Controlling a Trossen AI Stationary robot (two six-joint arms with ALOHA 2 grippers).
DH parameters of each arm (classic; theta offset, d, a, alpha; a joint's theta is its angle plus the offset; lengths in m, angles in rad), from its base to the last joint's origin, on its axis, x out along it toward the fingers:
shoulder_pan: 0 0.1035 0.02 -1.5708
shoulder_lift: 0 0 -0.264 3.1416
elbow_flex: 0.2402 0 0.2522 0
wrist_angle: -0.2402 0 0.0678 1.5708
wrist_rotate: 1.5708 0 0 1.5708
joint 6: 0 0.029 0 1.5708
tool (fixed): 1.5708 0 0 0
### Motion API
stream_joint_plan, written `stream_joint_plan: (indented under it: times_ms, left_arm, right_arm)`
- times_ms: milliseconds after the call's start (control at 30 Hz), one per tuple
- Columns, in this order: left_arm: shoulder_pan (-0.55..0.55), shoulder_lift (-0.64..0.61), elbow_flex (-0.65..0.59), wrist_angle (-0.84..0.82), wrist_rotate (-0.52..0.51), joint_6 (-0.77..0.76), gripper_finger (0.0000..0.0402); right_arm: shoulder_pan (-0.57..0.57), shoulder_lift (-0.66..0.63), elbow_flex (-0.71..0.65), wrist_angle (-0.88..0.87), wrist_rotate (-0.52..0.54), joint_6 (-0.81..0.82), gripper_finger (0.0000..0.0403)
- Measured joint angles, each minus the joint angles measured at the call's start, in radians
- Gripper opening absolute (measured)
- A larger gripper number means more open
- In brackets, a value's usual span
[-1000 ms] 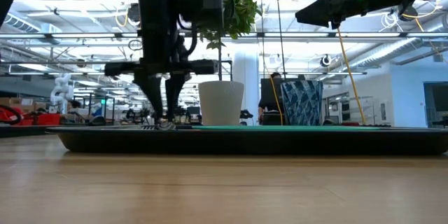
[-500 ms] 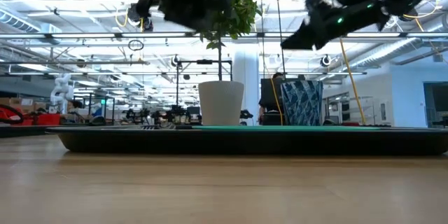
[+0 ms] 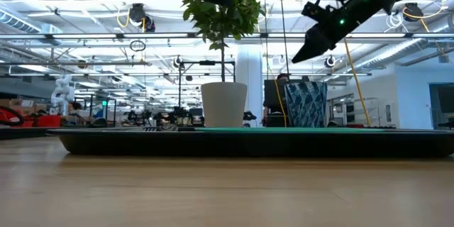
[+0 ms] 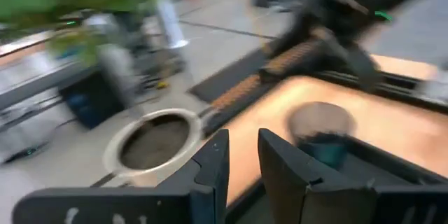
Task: Pick and place plate/cup/fork/spoon on tray
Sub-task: Adjust the blue plate on the black tray
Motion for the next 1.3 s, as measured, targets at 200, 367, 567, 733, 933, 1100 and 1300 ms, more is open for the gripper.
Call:
stream_joint_plan:
  times_ms: [200, 367, 567, 733, 933, 1100, 1300]
  left_arm:
    - [0.088, -0.015, -0.200, 0.642, 0.563, 0.294, 0.0081]
    - [0.193, -0.018, -0.309, 0.857, 0.963, 0.235, 0.0081]
    - [0.258, -0.017, -0.319, 0.868, 1.214, 0.193, 0.0081]
    - [0.260, -0.017, -0.318, 0.956, 1.354, 0.242, 0.0081]
    - [0.228, -0.017, -0.318, 0.875, 1.112, 0.294, 0.0081]
    - [0.199, -0.017, -0.321, 0.855, 0.923, 0.304, 0.0081]
    - [0.164, -0.017, -0.390, 0.998, 0.919, 0.377, 0.0081]
  right_arm:
    - [0.054, -0.044, 0.000, -0.040, 0.001, 0.082, 0.0169]
    - [0.151, -0.045, 0.000, -0.014, 0.077, 0.141, 0.0169]
    - [0.255, -0.045, 0.000, 0.000, 0.135, 0.259, 0.0169]
    - [0.322, -0.045, 0.085, -0.227, 0.237, 0.360, 0.0169]
    - [0.377, -0.046, 0.167, -0.481, 0.173, 0.561, 0.0169]
    - [0.415, -0.003, 0.162, -0.657, 0.039, 0.772, 0.0169]
    - [0.468, 0.082, 0.160, -0.754, -0.112, 0.969, 0.0169]
